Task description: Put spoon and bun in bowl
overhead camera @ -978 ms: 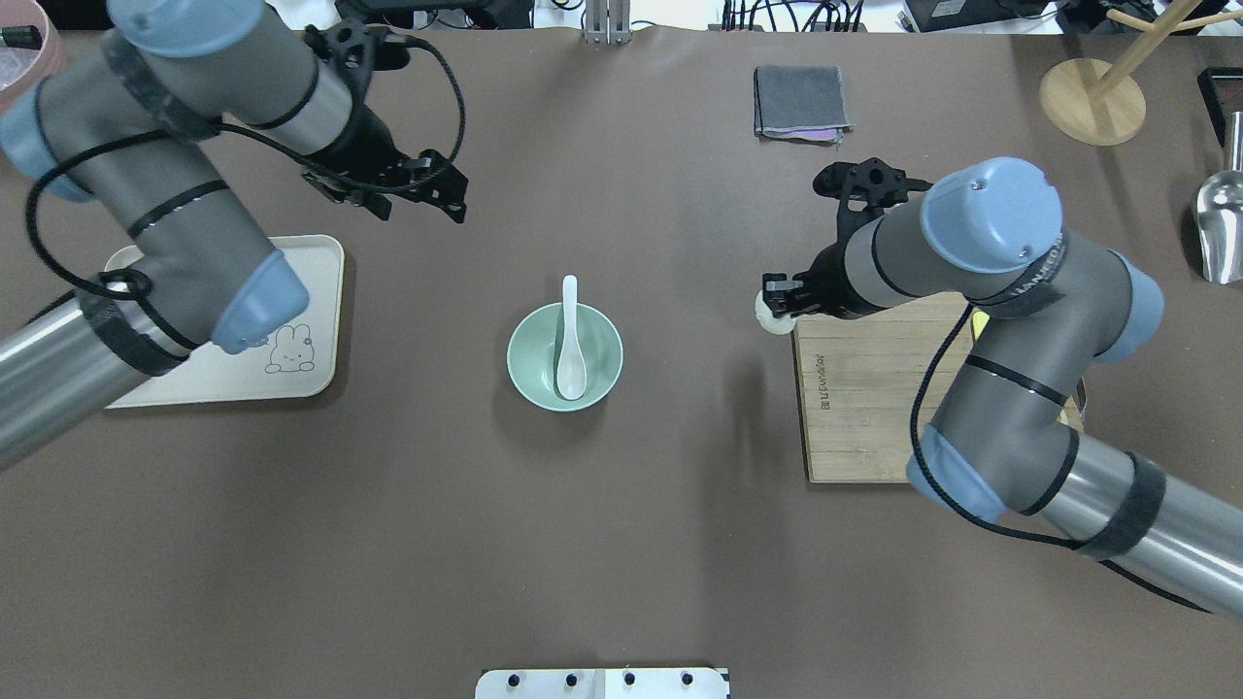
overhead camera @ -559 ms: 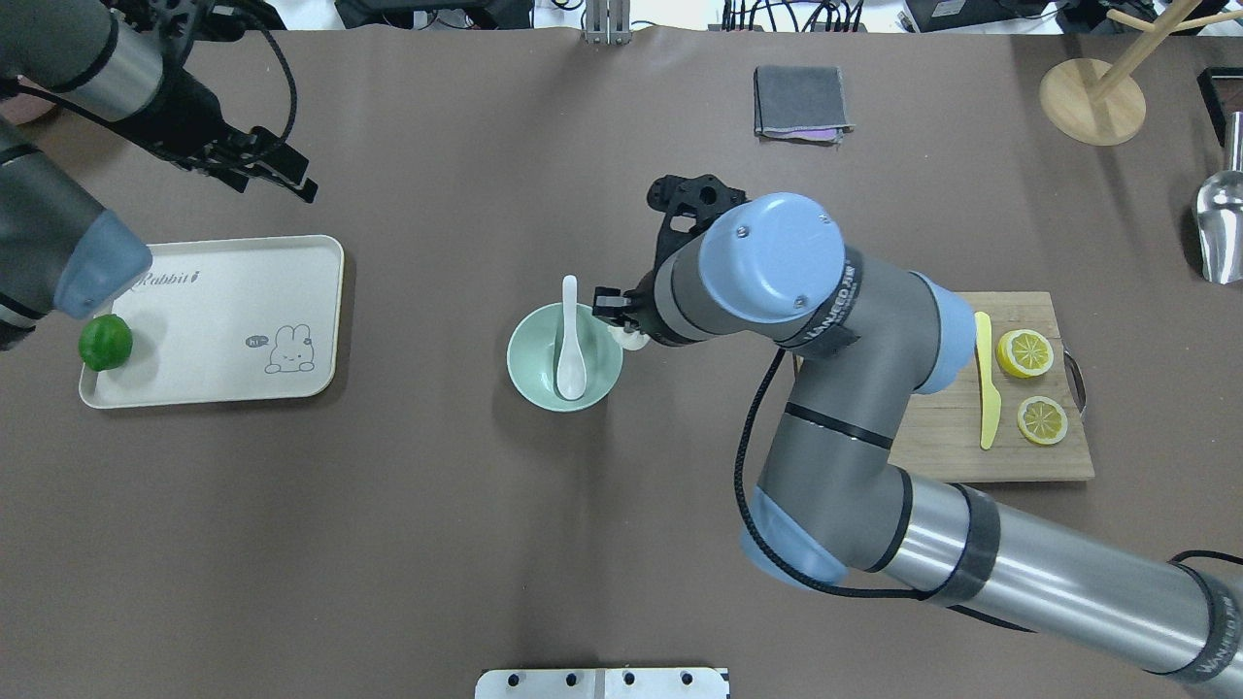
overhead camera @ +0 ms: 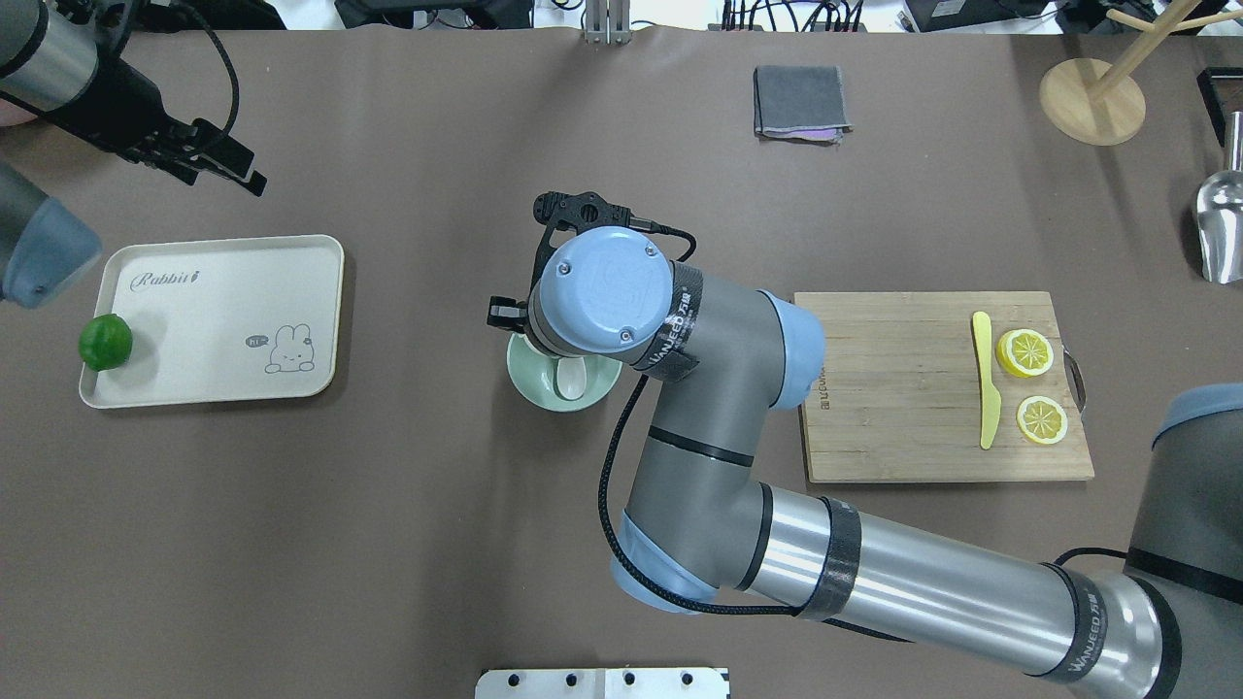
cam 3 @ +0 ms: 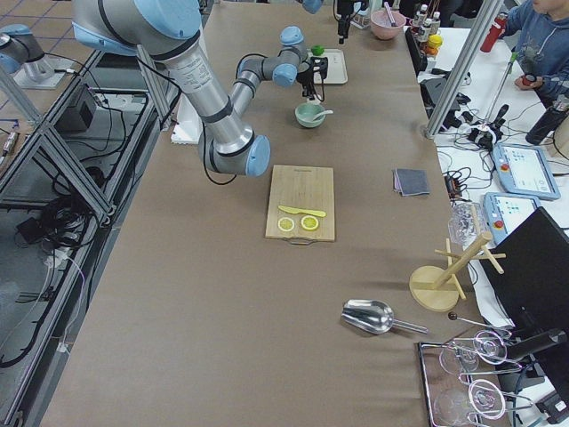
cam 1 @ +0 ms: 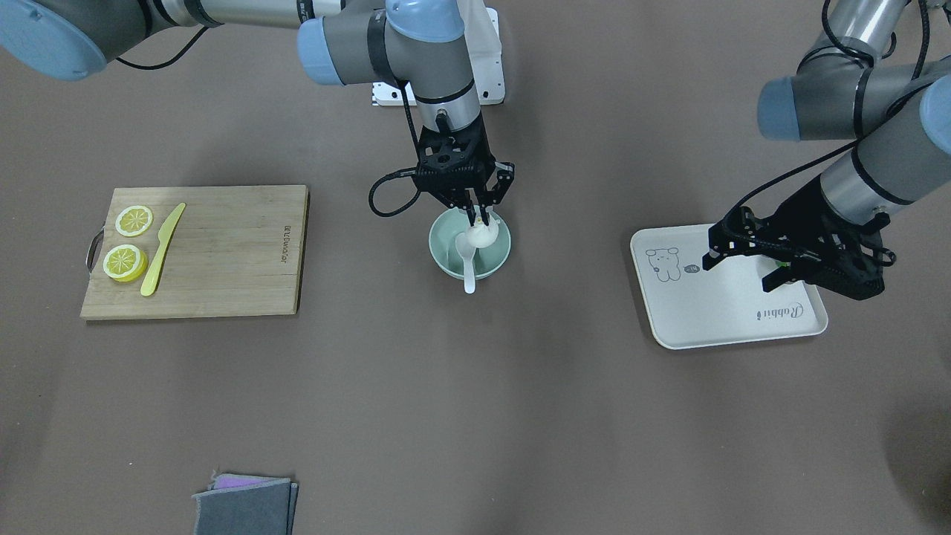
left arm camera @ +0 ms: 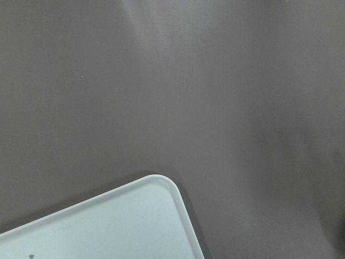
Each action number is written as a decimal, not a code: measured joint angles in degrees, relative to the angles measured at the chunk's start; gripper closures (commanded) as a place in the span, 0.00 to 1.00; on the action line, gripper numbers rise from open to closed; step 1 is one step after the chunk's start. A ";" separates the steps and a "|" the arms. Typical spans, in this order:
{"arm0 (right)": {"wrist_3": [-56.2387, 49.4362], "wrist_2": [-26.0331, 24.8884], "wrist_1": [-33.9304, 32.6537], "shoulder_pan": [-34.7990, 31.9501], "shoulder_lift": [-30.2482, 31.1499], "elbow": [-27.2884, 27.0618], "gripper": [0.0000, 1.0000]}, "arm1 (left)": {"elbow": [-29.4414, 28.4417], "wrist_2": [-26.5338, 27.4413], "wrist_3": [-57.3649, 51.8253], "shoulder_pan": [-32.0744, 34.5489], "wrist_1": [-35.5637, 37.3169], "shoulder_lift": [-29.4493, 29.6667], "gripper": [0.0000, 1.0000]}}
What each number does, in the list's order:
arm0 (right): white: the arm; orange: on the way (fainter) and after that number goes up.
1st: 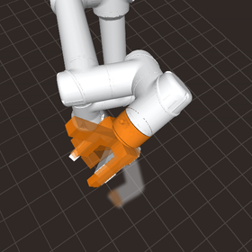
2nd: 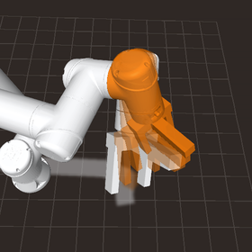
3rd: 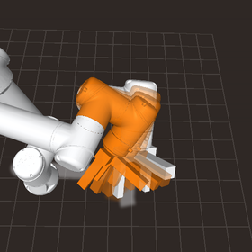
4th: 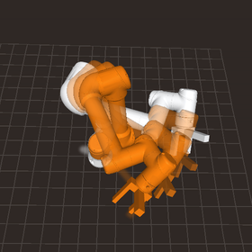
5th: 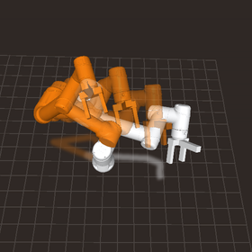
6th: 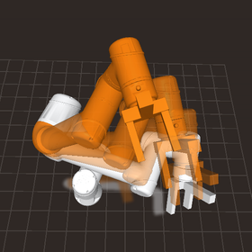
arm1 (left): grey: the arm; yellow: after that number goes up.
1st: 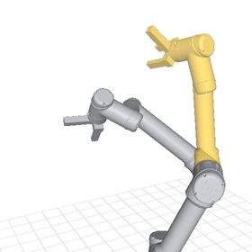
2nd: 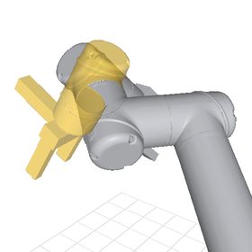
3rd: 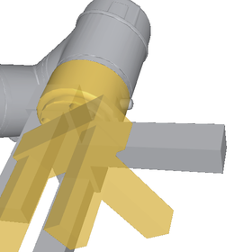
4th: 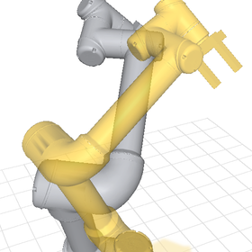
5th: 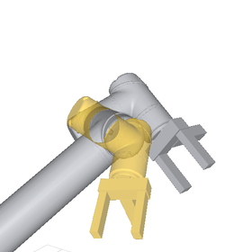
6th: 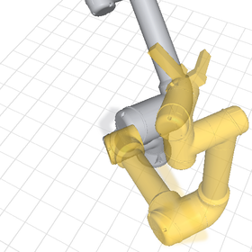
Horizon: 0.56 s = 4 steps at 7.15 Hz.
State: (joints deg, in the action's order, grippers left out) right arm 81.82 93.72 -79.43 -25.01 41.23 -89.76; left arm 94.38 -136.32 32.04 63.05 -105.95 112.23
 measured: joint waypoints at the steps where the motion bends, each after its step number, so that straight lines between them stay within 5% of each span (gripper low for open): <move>1: 0.07 -0.04 0.04 0.08 0.73 -0.65 0.01 | -0.32 0.00 0.01 0.02 0.24 0.01 0.03; 4: -1.41 1.59 -0.47 -1.37 15.15 -15.81 0.01 | -1.55 0.08 0.06 1.18 1.17 0.11 0.03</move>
State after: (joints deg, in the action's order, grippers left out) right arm 80.41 95.31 -79.90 -26.38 56.38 -105.57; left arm 92.84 -136.23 32.10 64.23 -104.77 112.35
